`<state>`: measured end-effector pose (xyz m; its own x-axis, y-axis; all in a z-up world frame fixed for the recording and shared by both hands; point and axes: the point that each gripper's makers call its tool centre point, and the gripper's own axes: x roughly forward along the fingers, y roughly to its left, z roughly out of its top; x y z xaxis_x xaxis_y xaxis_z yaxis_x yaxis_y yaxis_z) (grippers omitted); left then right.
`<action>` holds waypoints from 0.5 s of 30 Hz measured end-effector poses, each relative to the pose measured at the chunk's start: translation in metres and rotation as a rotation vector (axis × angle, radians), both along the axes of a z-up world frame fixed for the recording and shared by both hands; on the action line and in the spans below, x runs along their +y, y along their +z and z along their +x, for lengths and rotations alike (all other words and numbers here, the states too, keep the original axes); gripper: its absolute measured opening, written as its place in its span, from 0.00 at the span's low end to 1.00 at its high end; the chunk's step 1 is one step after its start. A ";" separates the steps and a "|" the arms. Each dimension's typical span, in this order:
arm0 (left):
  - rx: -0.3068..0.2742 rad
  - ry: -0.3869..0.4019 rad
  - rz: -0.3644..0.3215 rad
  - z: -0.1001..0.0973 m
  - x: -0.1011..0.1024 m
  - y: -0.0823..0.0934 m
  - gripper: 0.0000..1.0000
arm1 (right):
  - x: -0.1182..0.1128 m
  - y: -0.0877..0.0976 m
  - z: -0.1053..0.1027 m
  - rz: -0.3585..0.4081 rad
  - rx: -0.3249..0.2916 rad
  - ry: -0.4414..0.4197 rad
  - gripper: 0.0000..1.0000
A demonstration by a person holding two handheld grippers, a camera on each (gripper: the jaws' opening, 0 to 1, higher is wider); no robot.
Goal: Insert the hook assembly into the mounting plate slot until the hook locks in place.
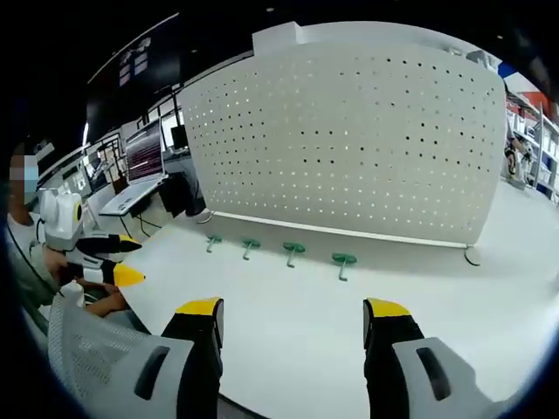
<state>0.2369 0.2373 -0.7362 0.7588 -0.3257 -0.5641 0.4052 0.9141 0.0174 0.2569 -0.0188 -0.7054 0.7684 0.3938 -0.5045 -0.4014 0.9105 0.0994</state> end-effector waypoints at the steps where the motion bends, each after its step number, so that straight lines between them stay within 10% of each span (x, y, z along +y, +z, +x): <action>1: -0.001 0.000 0.001 0.000 0.000 0.000 0.59 | 0.000 0.000 0.000 0.000 -0.001 0.000 0.62; 15: -0.007 0.000 0.010 -0.003 0.002 0.003 0.59 | 0.002 0.000 -0.002 0.010 0.002 0.003 0.62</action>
